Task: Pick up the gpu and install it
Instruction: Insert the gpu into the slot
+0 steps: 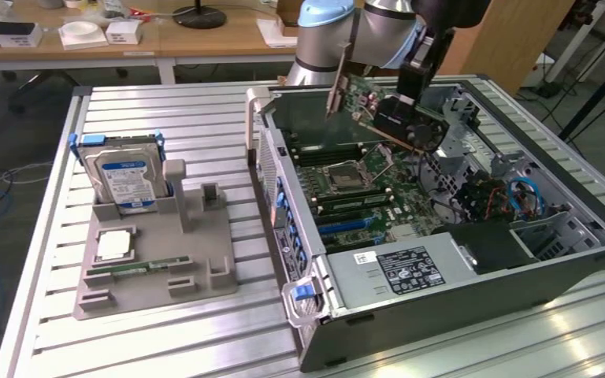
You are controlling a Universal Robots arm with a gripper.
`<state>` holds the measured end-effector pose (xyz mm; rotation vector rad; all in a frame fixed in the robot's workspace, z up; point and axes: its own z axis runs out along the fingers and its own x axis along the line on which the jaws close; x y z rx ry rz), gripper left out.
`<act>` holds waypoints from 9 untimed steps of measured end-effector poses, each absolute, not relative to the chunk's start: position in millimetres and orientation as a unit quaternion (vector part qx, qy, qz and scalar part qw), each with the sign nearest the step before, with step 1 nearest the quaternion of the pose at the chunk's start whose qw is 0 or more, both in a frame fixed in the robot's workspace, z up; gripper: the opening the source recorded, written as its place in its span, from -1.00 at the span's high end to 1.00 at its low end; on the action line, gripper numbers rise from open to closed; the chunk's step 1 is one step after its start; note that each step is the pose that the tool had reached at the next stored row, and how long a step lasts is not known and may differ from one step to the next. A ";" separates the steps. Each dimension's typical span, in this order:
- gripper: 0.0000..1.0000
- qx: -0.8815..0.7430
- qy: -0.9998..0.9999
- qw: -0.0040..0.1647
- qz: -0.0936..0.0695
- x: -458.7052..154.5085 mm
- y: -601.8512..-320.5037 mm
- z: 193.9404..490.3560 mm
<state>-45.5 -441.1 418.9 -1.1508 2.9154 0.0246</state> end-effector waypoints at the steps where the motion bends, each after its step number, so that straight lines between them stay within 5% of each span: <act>1: 0.47 -0.372 0.928 0.004 0.008 -45.5 -441.1 418.9; 9: 0.47 -0.409 0.913 0.003 0.008 -45.5 -441.1 418.7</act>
